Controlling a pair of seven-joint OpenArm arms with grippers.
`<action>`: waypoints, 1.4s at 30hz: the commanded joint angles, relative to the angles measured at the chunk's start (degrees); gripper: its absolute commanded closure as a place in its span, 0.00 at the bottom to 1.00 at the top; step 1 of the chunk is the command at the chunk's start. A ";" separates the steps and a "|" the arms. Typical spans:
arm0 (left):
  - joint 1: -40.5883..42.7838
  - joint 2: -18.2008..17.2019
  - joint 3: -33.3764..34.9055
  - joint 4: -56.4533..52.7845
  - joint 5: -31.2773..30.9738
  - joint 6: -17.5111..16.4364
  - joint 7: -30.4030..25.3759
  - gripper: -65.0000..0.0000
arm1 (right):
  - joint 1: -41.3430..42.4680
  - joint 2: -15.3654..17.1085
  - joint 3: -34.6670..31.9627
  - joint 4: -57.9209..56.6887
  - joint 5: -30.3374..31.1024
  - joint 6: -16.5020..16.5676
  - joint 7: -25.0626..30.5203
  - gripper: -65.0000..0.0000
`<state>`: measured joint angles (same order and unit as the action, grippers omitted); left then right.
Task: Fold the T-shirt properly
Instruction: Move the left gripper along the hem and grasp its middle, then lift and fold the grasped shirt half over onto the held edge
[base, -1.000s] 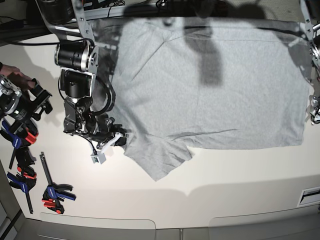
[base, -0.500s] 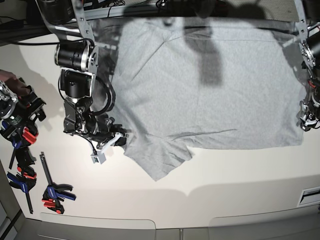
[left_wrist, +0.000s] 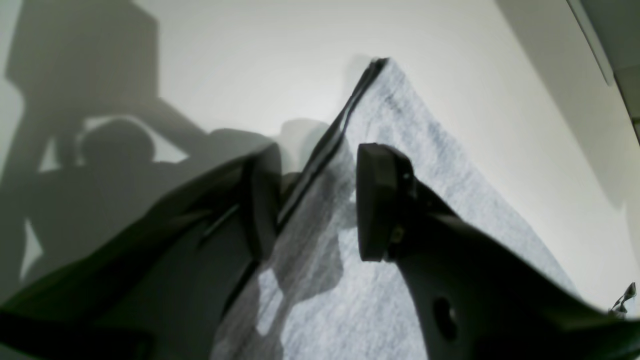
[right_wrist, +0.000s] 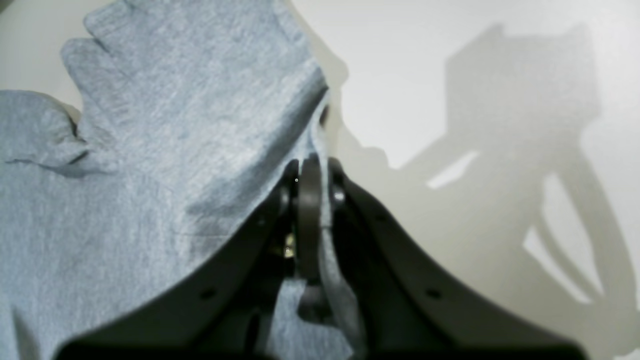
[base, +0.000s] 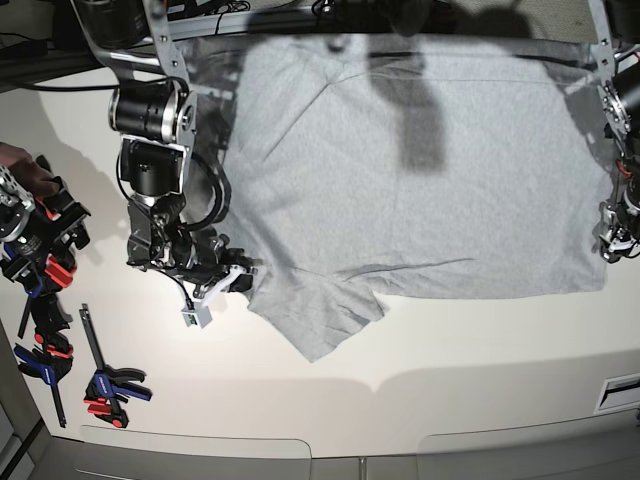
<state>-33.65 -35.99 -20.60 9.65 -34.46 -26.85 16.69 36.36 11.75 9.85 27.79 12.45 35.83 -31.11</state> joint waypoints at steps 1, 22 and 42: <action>-0.81 -0.70 0.09 0.52 0.39 0.02 0.85 0.65 | 1.53 0.46 -0.09 0.48 -0.22 -0.09 0.22 1.00; -0.79 -0.70 0.09 3.23 0.37 -4.94 3.41 0.65 | 1.53 0.46 -0.09 0.48 -0.22 -0.09 0.22 1.00; -0.63 -2.12 0.07 4.37 -5.81 -13.15 3.23 1.00 | 1.36 0.46 -0.07 4.59 10.95 4.17 -3.67 1.00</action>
<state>-32.82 -36.49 -20.56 13.02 -39.07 -39.24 21.06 35.48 11.84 9.78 31.24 22.48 38.81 -36.21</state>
